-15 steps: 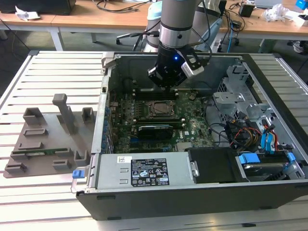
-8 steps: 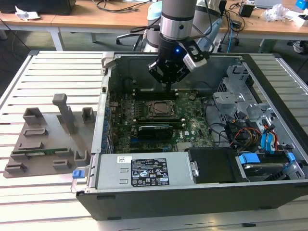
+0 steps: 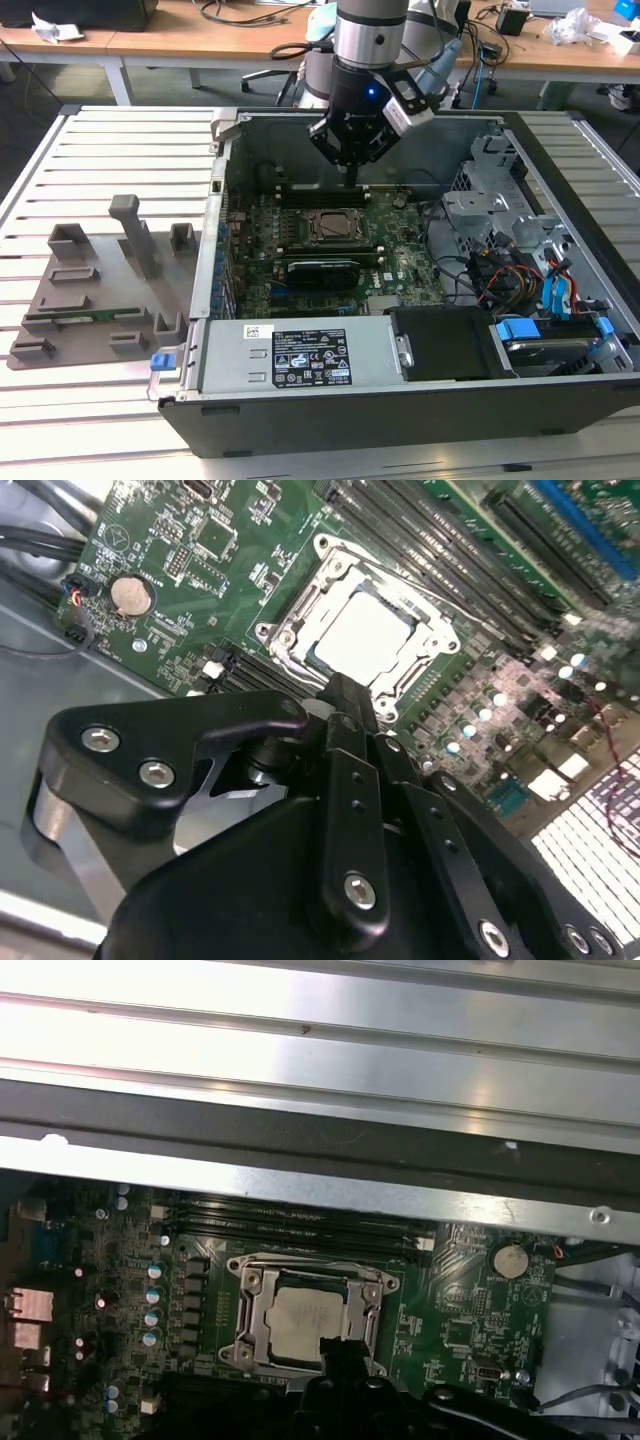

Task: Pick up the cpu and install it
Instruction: 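Install the first cpu locking lever, then install the second cpu locking lever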

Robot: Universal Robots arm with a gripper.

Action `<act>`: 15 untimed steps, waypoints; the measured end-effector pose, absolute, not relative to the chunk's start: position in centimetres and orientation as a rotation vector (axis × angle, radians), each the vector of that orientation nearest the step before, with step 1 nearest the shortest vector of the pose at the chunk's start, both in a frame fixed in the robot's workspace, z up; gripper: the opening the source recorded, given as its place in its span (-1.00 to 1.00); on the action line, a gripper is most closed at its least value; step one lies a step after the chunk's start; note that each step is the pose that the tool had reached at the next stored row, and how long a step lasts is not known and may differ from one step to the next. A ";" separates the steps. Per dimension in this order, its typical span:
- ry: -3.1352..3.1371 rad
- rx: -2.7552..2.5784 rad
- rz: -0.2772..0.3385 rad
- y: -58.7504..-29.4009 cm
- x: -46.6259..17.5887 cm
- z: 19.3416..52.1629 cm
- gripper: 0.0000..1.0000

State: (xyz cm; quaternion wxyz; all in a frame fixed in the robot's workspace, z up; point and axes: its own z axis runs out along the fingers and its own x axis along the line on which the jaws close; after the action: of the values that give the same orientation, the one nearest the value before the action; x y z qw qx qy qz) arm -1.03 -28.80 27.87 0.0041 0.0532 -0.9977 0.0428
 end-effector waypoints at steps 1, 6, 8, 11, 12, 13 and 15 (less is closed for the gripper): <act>-3.126 0.167 0.137 -28.8 -1.0 28.0 -0.79; -3.126 0.166 0.137 -28.8 -1.0 28.2 -0.79; -3.126 0.167 0.137 -28.8 -1.0 28.2 -0.79; -3.126 0.167 0.137 -28.8 -1.0 28.2 -0.79; -3.126 0.167 0.137 -28.8 -1.0 28.2 -0.79; -3.126 0.167 0.136 -28.8 -1.0 28.2 -0.79; -3.126 0.167 0.136 -28.8 -1.0 28.2 -0.79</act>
State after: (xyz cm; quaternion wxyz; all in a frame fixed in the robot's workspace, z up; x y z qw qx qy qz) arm -1.03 -28.85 28.21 0.0041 0.0532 -0.9976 0.0435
